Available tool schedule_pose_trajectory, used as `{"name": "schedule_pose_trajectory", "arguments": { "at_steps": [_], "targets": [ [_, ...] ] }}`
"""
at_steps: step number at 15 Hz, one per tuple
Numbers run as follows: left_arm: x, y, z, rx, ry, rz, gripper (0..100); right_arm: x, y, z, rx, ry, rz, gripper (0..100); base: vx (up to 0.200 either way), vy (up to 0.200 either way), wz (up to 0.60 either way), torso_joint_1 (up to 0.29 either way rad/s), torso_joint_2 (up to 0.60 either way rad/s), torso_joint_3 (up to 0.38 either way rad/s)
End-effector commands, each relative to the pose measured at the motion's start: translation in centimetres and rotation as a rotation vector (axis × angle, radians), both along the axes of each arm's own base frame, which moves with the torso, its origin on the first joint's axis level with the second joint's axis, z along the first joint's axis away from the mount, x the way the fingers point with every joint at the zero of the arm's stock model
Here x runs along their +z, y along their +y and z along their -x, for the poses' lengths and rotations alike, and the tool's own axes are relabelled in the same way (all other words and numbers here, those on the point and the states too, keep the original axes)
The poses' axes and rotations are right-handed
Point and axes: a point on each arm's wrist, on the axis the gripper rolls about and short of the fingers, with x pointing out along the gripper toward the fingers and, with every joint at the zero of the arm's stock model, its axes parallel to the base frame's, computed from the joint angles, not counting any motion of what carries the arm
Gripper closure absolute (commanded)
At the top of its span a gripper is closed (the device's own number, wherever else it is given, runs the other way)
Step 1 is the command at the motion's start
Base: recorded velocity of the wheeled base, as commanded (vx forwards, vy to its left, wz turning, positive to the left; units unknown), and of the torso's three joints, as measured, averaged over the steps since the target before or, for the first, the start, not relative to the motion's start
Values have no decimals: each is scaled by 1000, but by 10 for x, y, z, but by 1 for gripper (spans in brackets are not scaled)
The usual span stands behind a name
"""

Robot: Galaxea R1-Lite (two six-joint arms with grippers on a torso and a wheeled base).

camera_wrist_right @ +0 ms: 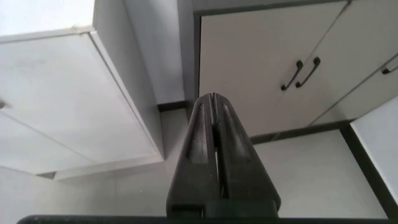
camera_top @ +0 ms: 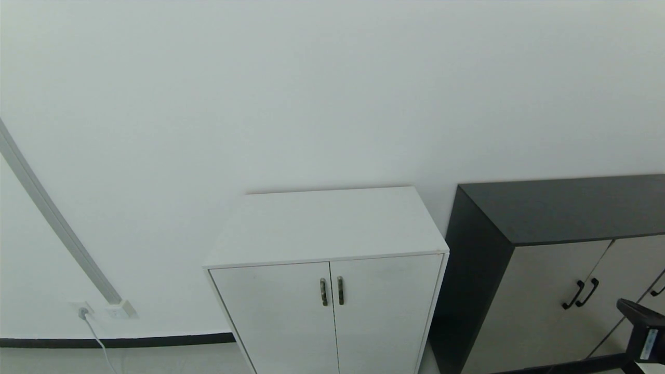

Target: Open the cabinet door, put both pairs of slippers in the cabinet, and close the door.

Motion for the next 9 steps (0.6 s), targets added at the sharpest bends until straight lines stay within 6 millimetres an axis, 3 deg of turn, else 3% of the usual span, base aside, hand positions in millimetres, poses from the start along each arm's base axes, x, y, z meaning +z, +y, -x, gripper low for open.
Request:
{"name": "schedule_pose_trajectory", "arguments": {
  "at_steps": [1, 9],
  "targets": [
    [0, 0, 0, 0, 1, 1, 100, 11, -2, 30, 3, -83, -5, 100, 0, 0, 0, 0, 0, 0],
    [0, 0, 0, 0, 1, -1, 100, -9, -4, 94, 82, -2, 3, 100, 0, 0, 0, 0, 0, 0]
  ]
}}
